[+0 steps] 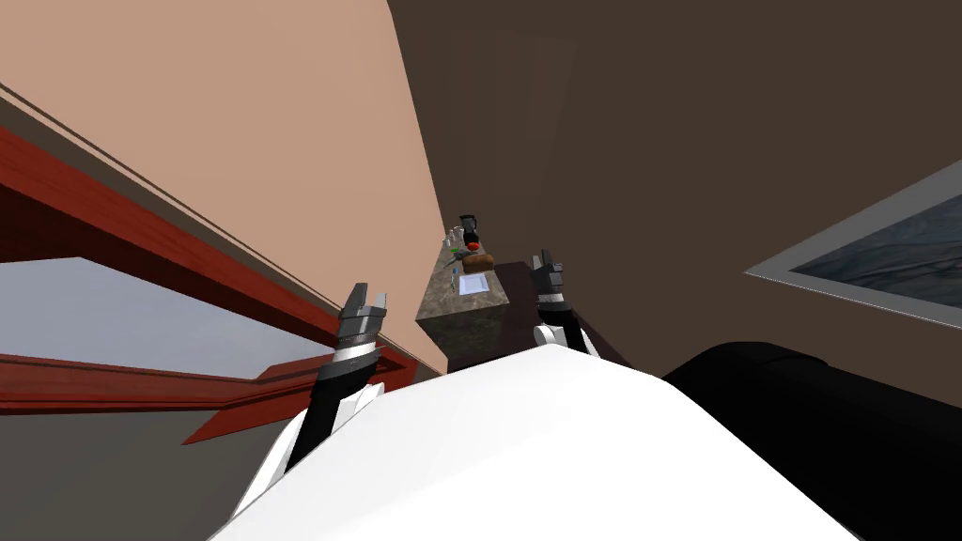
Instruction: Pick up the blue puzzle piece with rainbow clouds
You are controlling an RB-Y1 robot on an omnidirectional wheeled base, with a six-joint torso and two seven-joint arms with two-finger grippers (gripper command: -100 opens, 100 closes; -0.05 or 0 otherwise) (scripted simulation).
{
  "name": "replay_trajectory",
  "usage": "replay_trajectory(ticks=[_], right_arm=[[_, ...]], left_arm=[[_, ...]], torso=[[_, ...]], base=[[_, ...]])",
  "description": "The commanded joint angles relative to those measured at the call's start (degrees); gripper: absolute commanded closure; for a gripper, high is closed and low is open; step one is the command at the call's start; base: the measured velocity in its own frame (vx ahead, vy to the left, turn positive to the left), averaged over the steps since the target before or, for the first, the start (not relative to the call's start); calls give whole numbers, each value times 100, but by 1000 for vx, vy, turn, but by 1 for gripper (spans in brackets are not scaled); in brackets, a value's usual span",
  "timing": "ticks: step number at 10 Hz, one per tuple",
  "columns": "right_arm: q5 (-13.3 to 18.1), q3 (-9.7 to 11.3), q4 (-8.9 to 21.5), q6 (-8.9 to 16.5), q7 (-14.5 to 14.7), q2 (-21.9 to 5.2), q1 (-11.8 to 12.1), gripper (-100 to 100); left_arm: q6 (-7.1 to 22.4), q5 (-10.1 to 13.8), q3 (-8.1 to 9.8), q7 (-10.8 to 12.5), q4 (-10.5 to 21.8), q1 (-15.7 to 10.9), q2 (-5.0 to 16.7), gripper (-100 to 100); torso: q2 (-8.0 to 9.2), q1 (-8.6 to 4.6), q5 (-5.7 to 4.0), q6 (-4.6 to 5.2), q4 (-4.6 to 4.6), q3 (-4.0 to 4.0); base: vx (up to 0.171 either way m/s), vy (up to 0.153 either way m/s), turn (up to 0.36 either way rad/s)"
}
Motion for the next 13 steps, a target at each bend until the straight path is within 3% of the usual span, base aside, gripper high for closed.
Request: replay_trajectory(ticks=[1, 13], right_arm=[[0, 0, 0, 0, 0, 0, 0, 0], [0, 0, 0, 0, 0, 0, 0, 0]], left_arm=[[27, 9, -23, 8, 65, 50, 171, -100], [793, 451, 30, 368, 751, 859, 2123, -100]], torso=[[0, 0, 0, 0, 0, 0], [-3, 3, 0, -1, -1, -2]], base=[[7, -31, -56], [7, -44, -156]])
